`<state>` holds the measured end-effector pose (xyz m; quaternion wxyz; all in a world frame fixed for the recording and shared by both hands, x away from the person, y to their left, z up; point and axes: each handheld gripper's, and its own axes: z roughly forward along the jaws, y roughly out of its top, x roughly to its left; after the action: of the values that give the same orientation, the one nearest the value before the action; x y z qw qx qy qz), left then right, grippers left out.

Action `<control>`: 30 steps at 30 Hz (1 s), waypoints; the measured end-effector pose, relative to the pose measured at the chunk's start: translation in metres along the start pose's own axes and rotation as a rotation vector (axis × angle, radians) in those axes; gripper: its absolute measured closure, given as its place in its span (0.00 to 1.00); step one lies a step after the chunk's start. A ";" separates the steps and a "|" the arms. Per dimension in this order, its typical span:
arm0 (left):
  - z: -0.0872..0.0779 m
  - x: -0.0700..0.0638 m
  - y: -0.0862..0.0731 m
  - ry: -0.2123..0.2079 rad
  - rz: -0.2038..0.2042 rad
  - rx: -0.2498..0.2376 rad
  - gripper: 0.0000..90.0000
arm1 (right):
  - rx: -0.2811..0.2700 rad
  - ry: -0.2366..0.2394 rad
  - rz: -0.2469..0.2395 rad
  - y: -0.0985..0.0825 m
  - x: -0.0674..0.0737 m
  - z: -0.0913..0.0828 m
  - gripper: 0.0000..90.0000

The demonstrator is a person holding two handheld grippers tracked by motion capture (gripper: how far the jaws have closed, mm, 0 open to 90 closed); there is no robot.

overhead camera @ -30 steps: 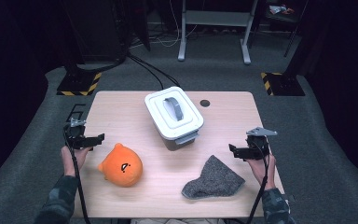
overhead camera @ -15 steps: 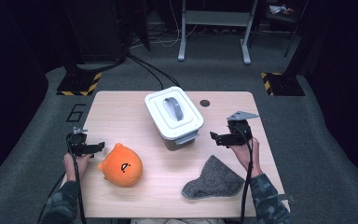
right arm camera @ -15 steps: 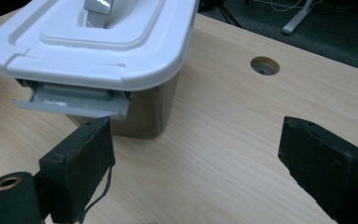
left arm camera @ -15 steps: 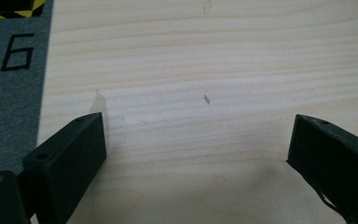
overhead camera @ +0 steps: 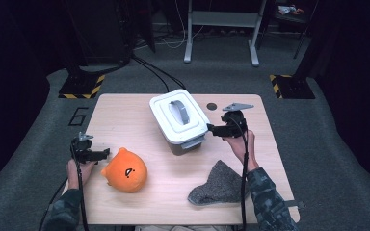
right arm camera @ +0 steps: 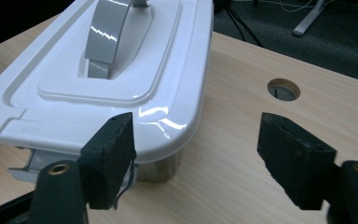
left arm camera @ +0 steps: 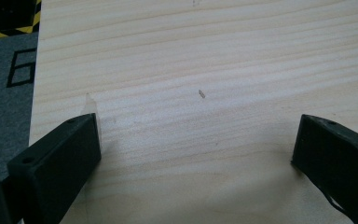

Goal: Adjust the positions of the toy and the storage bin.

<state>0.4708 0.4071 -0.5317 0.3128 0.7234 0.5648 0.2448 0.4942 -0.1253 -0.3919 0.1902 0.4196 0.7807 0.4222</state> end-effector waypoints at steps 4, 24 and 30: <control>0.000 0.000 0.000 -0.001 0.003 0.002 0.00 | 0.010 0.006 0.026 0.006 0.000 0.010 0.44; 0.000 -0.001 0.000 0.002 0.006 0.008 0.00 | 0.074 -0.017 0.001 0.017 0.007 0.035 0.77; 0.000 -0.001 0.000 0.002 0.006 0.008 0.00 | 0.082 -0.007 -0.035 0.018 0.006 0.033 0.78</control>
<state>0.4706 0.4063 -0.5312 0.3085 0.7261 0.5638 0.2445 0.5216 -0.0984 -0.3958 0.1830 0.4146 0.8039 0.3851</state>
